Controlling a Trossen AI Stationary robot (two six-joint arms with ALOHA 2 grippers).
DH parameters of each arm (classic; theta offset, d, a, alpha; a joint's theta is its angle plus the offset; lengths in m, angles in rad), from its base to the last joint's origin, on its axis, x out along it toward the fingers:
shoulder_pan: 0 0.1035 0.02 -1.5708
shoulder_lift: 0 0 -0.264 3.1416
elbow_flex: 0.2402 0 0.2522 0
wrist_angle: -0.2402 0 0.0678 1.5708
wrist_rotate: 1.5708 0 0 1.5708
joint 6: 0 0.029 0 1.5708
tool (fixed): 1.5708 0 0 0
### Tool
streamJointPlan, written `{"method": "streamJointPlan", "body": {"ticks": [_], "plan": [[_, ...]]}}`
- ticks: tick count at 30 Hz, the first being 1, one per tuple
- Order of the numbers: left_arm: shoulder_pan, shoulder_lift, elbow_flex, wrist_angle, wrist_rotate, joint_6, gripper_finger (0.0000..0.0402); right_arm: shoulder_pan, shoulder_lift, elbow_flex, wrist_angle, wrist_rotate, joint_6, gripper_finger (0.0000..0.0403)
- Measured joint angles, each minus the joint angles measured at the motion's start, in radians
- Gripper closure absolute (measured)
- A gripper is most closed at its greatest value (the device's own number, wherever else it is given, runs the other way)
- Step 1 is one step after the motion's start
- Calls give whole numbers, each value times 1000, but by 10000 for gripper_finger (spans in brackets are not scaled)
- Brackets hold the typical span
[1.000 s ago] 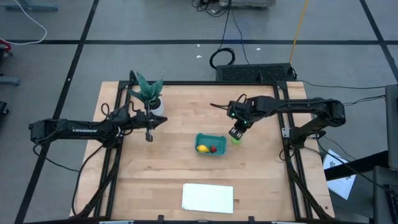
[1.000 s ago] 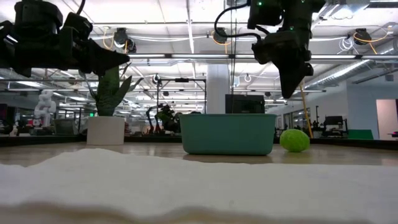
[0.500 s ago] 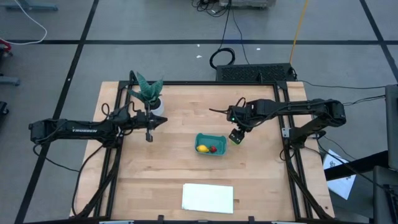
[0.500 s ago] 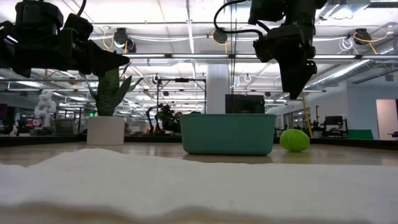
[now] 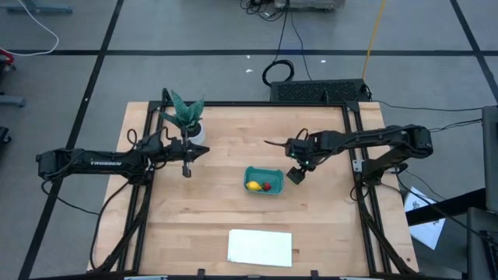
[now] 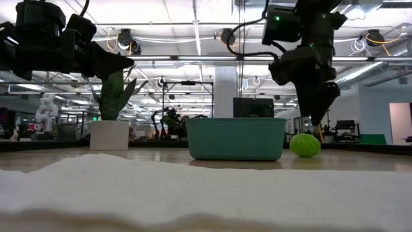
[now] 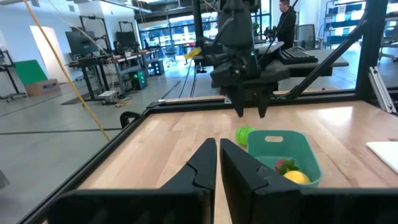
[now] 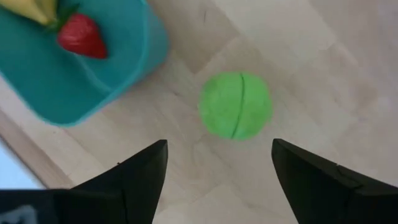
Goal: Pick and placing Produce into tupperware
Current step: Put the green cabbage into the blue bin
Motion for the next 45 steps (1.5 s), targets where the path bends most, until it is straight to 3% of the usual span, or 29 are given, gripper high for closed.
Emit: {"method": "streamJointPlan", "body": {"ticks": [30, 45], "plan": [[0, 0, 0, 0, 0, 3, 376, -67, 0, -195, 292, -24, 70, 121], [0, 0, 0, -1, 0, 3, 376, -67, 0, -229, 328, -50, 49, 129]]}}
